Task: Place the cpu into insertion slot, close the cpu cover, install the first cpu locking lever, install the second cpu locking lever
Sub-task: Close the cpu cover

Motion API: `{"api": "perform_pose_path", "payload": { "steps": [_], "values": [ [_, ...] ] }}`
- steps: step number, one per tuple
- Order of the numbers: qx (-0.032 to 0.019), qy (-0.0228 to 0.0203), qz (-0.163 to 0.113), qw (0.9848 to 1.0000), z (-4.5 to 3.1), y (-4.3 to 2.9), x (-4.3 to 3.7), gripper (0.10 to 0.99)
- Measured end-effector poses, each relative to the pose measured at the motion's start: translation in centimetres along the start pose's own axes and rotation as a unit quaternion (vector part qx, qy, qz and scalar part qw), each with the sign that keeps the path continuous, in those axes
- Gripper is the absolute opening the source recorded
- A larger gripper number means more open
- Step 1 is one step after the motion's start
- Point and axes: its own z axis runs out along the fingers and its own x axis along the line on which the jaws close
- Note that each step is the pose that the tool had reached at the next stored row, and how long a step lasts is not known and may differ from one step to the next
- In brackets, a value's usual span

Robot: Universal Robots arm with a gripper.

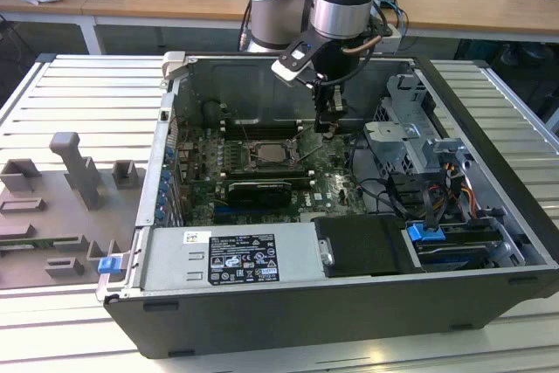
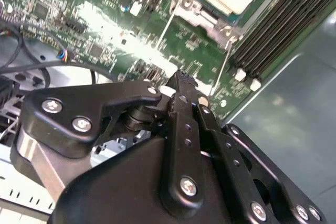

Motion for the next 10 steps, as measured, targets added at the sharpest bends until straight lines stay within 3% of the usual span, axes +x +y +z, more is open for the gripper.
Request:
{"api": "perform_pose_path", "payload": {
  "steps": [6,10],
  "values": [
    [0.0006,-0.0002,0.000,1.0000,0.16,1.38,0.02,0.106],
    [0.0033,0.0000,0.000,1.0000,0.59,1.78,0.02,0.106]
  ]
}}
